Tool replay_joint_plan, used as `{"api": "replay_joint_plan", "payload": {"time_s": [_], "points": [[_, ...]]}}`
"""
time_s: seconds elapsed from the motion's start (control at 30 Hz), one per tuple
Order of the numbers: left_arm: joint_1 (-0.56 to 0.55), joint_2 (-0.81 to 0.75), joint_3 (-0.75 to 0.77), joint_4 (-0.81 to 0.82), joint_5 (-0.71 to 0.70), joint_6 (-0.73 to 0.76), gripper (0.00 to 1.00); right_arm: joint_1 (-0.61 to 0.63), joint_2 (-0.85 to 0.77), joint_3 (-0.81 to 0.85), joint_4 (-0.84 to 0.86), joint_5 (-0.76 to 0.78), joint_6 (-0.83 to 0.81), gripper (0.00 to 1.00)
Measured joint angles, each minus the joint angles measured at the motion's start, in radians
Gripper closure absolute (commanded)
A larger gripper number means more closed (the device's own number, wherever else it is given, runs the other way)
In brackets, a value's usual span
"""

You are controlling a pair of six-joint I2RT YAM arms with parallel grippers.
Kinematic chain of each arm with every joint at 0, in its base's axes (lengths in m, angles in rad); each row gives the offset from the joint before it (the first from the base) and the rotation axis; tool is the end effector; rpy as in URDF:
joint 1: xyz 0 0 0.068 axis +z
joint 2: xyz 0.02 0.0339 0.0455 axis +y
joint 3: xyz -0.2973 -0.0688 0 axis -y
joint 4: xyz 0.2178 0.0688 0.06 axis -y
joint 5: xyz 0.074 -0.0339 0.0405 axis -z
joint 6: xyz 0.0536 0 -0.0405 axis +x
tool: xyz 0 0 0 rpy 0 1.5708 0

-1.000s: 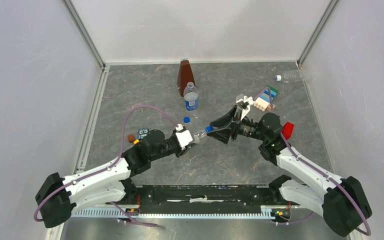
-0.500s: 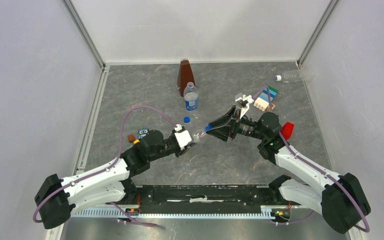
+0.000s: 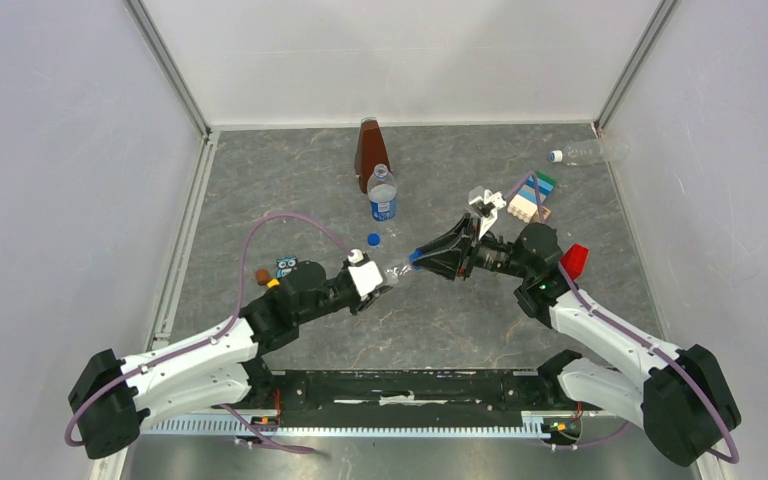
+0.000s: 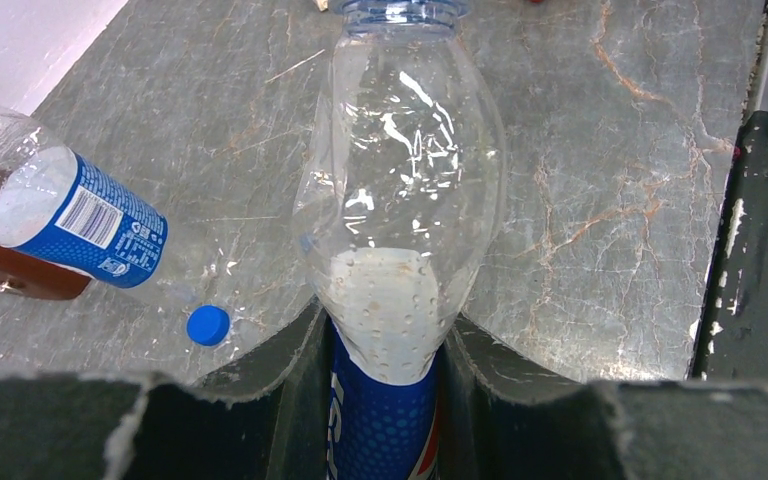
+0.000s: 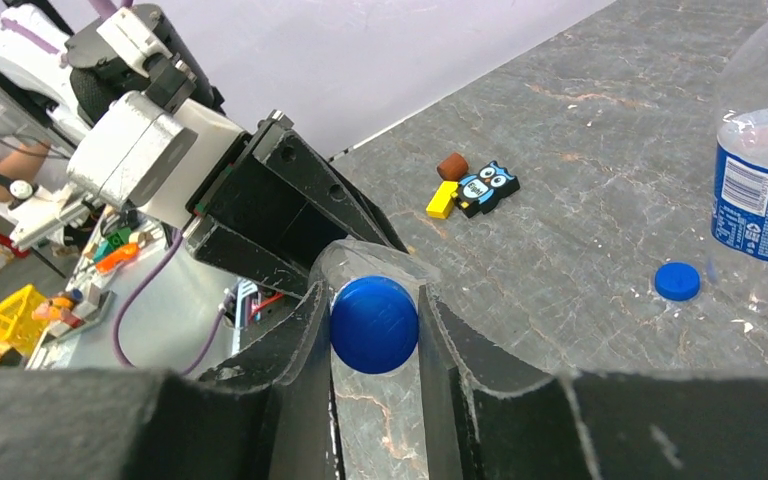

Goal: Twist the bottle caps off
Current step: Unscrew the bottle cap from the plastic bottle.

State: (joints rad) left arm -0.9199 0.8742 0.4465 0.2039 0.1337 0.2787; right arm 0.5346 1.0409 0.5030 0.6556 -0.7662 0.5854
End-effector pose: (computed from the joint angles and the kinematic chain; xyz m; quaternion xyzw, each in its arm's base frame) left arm 0.1011 -0.1446 0.2776 0.4743 0.6205 -0.2457 0.5742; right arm 0.1526 0.1336 0.3232 -0.2637 0.6230 0.5786 0.4555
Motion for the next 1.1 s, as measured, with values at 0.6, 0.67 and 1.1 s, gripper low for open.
{"api": "replay_joint_plan", "payload": {"time_s": [0.6,0.67,1.1], "points": [[0.142,0.090,0.036,-0.047,0.577,-0.117,0.95,-0.004,-0.179,-0.095,-0.056,-0.273,-0.391,0.81],[0.146,0.095,0.037,-0.046,0.631,-0.126,0.95,-0.003,-0.217,-0.116,-0.053,-0.298,-0.431,0.81],[0.155,0.103,0.037,0.013,0.645,-0.145,0.97,0.000,-0.282,-0.117,-0.201,-0.207,-0.551,0.29]]}}
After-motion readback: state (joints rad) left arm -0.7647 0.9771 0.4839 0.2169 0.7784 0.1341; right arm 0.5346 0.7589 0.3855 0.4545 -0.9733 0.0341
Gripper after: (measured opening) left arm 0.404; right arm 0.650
